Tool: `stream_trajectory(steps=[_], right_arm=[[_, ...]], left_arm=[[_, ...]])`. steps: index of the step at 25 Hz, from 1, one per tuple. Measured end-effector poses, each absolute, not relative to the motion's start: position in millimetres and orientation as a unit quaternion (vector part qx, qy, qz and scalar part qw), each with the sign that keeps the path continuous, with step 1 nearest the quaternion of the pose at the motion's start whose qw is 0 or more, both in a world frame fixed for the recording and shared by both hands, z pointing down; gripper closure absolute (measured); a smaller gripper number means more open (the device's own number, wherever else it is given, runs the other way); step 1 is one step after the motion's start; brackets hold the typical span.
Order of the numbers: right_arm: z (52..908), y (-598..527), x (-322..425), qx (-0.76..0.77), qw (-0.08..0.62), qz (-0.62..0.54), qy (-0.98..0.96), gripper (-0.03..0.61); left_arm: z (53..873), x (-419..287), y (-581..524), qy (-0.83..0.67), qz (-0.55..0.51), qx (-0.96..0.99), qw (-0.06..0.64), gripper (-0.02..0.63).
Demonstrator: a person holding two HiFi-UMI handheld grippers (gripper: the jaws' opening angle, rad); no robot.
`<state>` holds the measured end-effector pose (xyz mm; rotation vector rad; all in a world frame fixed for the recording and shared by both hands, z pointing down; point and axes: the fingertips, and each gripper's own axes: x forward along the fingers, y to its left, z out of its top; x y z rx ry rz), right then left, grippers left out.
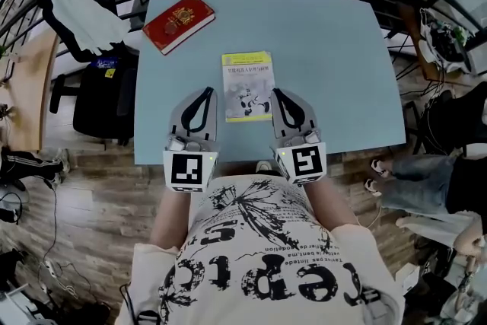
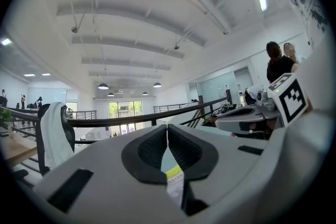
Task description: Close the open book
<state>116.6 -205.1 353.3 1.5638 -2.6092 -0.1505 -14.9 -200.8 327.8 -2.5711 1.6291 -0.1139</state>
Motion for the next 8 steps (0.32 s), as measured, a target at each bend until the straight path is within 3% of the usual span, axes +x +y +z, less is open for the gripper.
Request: stream_trajectory(steps=[8], right_arm=[[353.3,-203.1,112.0,0.507,0.058,-0.057,-0.858,0.569]], left_arm=[[334.2,-15.5,-199.4,0.529,-0.042,-0.847,0.040,0.592]])
